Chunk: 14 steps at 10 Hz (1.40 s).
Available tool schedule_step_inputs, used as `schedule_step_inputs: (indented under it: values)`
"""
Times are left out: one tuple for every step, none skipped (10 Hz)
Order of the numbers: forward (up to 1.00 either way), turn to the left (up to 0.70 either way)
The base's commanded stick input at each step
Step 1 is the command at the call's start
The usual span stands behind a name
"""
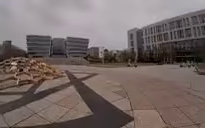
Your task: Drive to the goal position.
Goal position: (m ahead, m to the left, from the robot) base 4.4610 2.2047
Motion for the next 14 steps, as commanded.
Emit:
schedule_step_inputs:
  values:
    - [0.00, 0.00]
    - [0.00, 0.00]
    - [0.00, 0.00]
    - [0.08, 0.00]
    - [1.00, 0.00]
    - [1.00, 0.00]
    - [1.00, 0.25]
    - [1.00, 0.37]
    - [1.00, 0.35]
    - [1.00, 0.00]
    - [1.00, 0.04]
    - [1.00, 0.16]
    - [1.00, 0.27]
    - [1.00, 0.00]
